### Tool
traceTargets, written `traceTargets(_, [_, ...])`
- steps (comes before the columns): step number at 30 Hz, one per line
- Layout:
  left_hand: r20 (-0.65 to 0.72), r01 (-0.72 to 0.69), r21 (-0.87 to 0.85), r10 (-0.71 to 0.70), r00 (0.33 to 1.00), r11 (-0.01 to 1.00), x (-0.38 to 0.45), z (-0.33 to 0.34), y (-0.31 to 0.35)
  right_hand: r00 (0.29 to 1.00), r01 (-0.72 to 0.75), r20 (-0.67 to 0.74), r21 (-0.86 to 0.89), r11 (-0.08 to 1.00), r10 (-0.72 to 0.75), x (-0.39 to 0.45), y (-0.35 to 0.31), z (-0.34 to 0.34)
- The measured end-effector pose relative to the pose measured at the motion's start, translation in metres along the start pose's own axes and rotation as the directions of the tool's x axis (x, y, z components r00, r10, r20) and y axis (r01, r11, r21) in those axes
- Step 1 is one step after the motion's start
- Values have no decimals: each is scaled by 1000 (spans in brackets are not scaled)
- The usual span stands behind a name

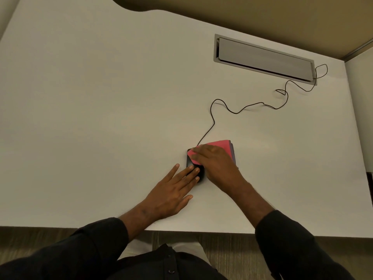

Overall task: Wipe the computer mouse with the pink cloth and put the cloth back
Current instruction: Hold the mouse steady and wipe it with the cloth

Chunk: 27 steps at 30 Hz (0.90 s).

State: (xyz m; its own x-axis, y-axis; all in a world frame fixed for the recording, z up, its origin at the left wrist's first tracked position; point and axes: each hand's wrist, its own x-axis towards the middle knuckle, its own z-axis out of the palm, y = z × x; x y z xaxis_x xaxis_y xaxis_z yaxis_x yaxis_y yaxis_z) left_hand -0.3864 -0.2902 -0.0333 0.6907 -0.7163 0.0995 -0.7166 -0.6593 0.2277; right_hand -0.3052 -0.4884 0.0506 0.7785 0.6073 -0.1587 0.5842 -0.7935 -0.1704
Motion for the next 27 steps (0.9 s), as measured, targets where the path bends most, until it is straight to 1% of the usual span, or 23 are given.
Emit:
traceTargets(4, [3,-11,-6,11,1000,1000,0,-2,-2,999,-39,26,11,999,39,17,4,-5])
traceTargets(6, [2,-12,-11,12,1000,1000,0,-3,-2,996,-64,68,0,998,64,29,4,-9])
traceTargets(9, [10,-11,-8,11,1000,1000,0,-4,-2,996,-48,79,-27,998,50,32,3,-12])
traceTargets(15, [18,11,-10,-11,1000,1000,1,-3,0,999,24,25,-33,999,-23,12,-8,-7])
traceTargets(18, [25,9,0,-9,1000,1000,0,-2,0,999,-49,14,23,999,49,17,-1,-7])
traceTargets(21, [25,4,0,-4,1000,1000,-1,-2,-1,988,-153,-4,159,975,156,15,2,-3])
traceTargets(24, [13,5,10,-5,1000,1000,0,-2,-1,963,-228,-77,278,933,259,-2,-5,8])
traceTargets(27, [12,16,23,-17,1000,1000,0,-2,1,927,-284,-147,320,904,344,-26,-17,18])
